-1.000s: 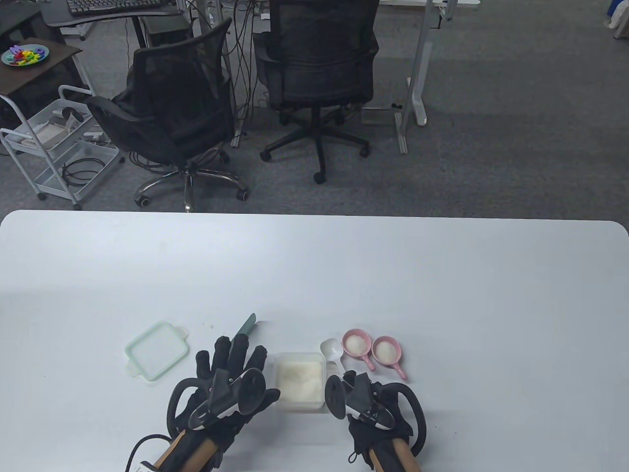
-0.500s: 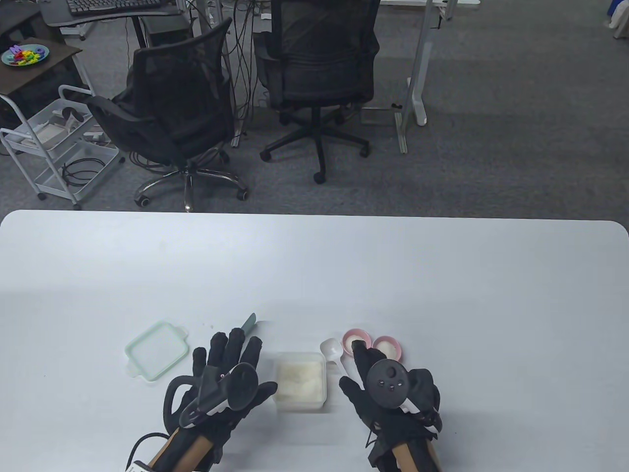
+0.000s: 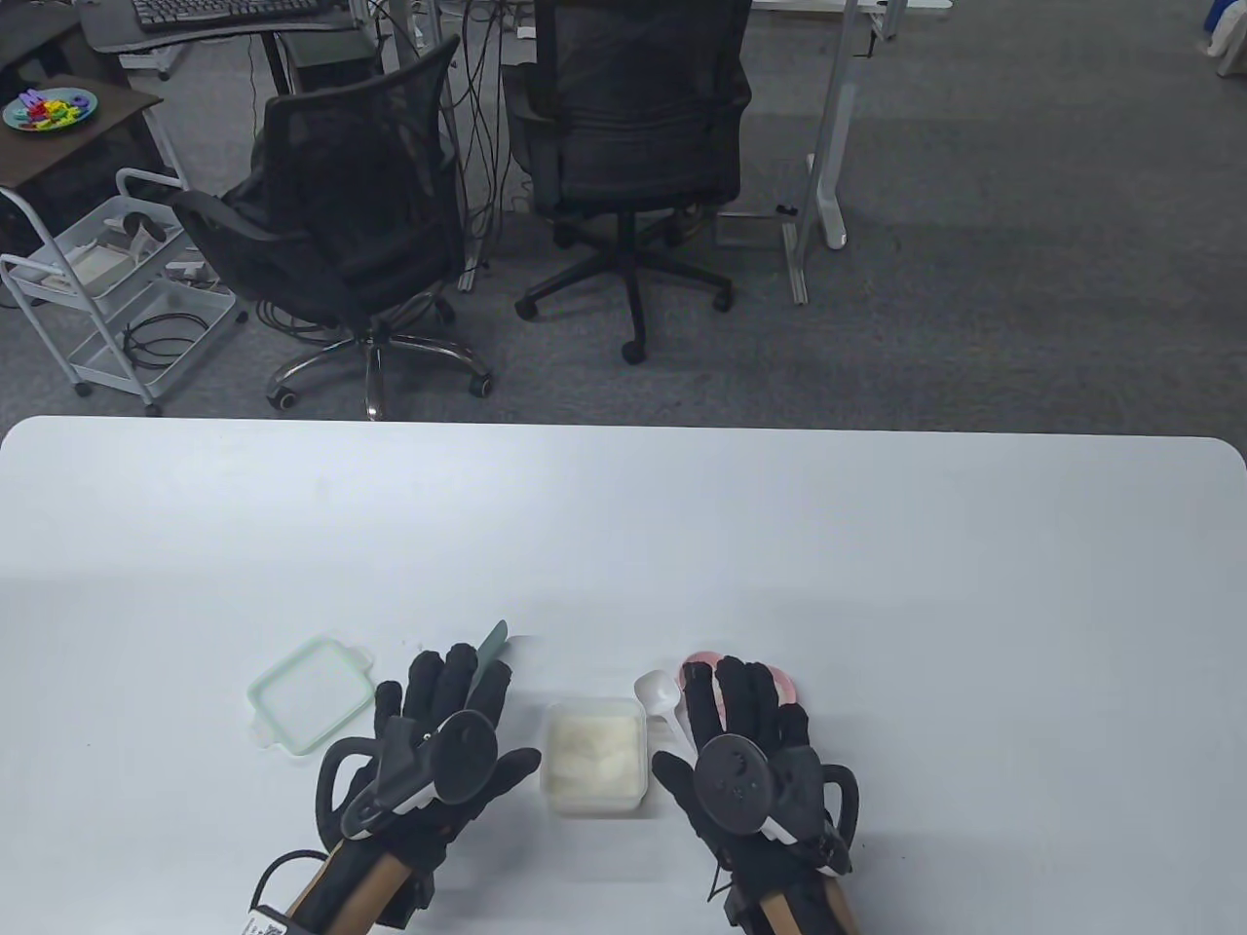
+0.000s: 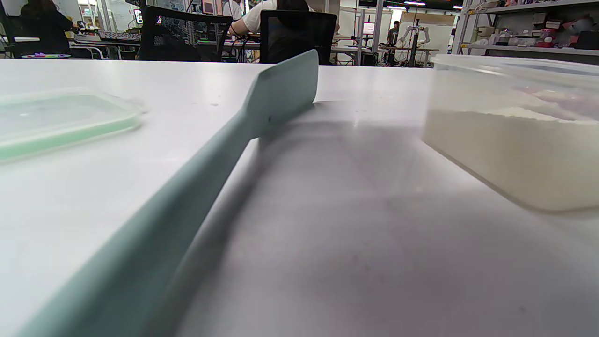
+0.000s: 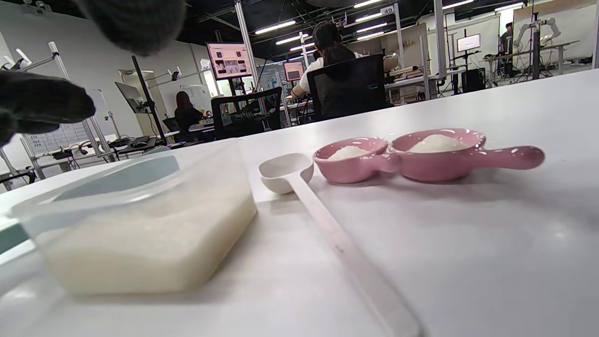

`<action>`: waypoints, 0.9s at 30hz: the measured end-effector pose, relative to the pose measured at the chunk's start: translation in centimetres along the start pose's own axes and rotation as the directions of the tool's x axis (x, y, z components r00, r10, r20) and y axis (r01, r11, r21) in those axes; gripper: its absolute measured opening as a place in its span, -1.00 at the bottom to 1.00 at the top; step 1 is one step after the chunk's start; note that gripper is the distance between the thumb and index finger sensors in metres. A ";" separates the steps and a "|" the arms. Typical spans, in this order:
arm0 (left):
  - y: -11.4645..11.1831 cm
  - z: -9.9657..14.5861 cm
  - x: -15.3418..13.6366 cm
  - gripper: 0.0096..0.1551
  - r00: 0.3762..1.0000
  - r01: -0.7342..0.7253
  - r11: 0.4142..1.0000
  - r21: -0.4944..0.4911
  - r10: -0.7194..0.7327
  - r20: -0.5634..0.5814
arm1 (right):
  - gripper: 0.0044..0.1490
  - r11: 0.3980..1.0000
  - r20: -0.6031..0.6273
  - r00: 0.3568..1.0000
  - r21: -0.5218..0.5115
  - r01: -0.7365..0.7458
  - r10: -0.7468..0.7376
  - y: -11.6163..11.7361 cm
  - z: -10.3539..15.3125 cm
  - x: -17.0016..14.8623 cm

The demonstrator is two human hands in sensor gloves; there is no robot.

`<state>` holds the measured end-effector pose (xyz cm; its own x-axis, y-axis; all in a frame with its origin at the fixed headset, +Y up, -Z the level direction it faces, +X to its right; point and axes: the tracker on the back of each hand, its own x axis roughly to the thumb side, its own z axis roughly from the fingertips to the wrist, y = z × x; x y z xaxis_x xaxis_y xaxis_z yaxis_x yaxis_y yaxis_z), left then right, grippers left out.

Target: Scoop white sugar with coffee spoon and level it off using dessert spatula

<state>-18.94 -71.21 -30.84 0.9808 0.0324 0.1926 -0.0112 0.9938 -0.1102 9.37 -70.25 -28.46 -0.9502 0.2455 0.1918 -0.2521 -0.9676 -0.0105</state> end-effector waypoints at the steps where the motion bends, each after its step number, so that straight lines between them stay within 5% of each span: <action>1: 0.0 0.0 0.0 0.12 1.000 0.002 1.000 0.002 -0.002 0.001 | 0.20 1.000 0.002 1.000 0.005 -0.004 0.004 0.1 0.0 0.0; 19: 0.4 0.0 -0.6 0.11 1.000 -0.014 1.000 0.005 0.014 -0.017 | 0.20 1.000 -0.004 1.000 0.017 0.000 0.000 0.0 0.0 0.1; 27: 2.9 -0.5 -7.4 0.11 0.971 -0.149 0.986 0.074 0.160 -0.178 | 0.18 1.000 -0.001 1.000 0.009 0.010 -0.010 0.0 0.0 0.0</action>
<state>-26.11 -68.67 -33.10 0.9852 0.1716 -0.0047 -0.1716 0.9830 -0.0650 9.33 -70.23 -28.48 -0.9478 0.2552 0.1912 -0.2599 -0.9656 0.0005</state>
